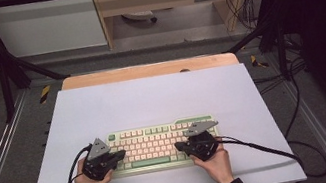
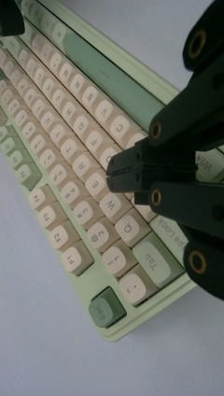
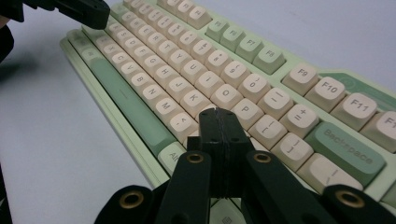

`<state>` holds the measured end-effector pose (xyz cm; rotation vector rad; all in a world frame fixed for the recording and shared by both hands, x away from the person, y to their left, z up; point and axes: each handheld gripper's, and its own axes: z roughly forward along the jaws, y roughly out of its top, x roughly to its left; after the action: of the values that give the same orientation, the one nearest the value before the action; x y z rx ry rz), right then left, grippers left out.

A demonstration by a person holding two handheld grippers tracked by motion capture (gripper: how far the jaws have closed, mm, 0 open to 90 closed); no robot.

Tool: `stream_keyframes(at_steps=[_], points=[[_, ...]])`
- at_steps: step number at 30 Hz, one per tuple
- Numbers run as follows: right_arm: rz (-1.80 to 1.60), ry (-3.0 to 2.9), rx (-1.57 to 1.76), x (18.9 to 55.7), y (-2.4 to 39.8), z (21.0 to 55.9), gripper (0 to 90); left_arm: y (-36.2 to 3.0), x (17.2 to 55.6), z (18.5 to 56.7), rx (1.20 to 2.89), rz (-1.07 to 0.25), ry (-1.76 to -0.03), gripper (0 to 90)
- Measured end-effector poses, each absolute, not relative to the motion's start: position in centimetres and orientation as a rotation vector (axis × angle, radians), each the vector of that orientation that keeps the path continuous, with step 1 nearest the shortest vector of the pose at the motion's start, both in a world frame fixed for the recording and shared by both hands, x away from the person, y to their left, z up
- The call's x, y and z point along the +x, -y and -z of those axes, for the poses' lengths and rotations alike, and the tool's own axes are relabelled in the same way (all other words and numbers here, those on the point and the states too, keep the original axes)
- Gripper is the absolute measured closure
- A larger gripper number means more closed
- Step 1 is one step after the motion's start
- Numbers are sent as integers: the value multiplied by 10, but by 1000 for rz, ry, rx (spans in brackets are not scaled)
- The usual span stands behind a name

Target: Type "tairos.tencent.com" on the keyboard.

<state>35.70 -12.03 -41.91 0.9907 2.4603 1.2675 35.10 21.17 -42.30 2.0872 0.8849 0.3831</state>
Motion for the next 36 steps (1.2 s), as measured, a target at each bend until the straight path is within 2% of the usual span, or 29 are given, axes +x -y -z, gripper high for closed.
stream_keyframes(at_steps=[11, 36], points=[[-1276, -2441, 1030, 359, 134, 417, 900, -207, 350, 419, 2086, -395, -875, 899], [-1270, -2450, 1027, 358, 135, 418, 900, -179, 363, 413, 2100, -392, -857, 899]])
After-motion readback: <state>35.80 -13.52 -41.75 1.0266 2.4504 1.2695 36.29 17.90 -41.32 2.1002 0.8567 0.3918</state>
